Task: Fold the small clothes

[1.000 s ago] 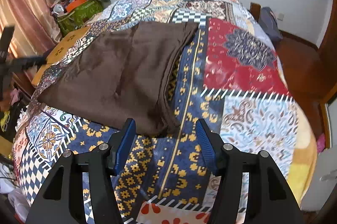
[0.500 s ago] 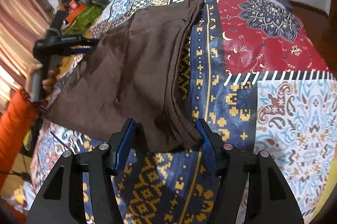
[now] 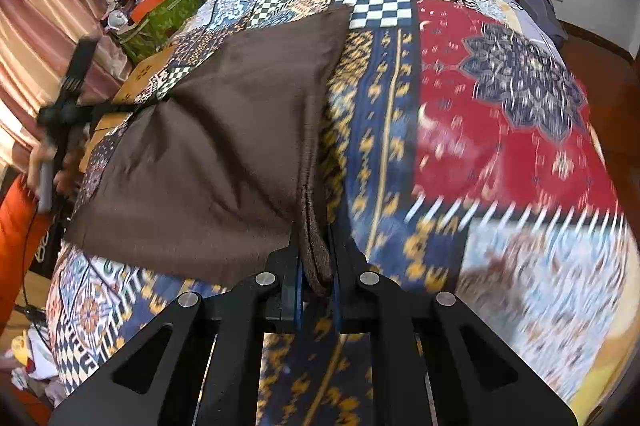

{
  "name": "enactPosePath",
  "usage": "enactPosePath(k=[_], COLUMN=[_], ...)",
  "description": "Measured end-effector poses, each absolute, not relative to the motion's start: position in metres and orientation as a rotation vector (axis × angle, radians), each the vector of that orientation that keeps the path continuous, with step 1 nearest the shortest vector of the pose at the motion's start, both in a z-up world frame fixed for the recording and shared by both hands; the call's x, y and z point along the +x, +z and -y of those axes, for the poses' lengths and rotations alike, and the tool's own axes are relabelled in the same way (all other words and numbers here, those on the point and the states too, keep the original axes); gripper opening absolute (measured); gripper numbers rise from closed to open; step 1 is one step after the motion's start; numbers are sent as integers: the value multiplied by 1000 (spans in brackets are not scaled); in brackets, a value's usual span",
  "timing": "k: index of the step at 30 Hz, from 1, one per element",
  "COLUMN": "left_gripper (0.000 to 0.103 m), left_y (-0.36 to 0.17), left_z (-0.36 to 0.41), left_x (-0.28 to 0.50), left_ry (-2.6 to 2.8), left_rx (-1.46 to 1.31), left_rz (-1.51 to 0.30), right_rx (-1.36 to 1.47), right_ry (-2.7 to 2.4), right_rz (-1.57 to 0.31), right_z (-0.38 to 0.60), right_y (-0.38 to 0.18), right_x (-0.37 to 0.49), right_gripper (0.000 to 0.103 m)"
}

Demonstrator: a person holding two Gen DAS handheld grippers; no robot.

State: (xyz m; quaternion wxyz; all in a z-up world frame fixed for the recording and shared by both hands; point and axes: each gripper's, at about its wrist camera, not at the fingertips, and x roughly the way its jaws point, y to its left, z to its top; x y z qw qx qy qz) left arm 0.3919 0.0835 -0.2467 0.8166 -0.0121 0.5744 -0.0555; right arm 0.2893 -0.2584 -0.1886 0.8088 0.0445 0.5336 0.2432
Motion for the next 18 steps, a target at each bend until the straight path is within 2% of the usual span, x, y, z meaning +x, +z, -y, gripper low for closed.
enactPosePath(k=[10,15,16,17,18], left_gripper=[14,10,9,9,9], left_y=[-247,-243,-241,-239,-238], left_z=[-83,-68,-64,-62,-59], left_x=[316,297,293,289,286], left_ry=[-172,-185,-183,-187,-194], left_rx=[-19,-68,-69,-70,-74], left_rz=[-1296,-1292,-1290,-1286,-1285], right_rx=[-53,-66,-73,-92,-104], right_ry=[509,477,475,455,441], right_rz=[-1097,-1058,-1059,-1056,-1054], right_z=[240,224,221,219,217], right_y=[-176,-163,-161,-158,-154], right_x=[368,397,398,395,392], right_gripper=[9,12,14,21,35])
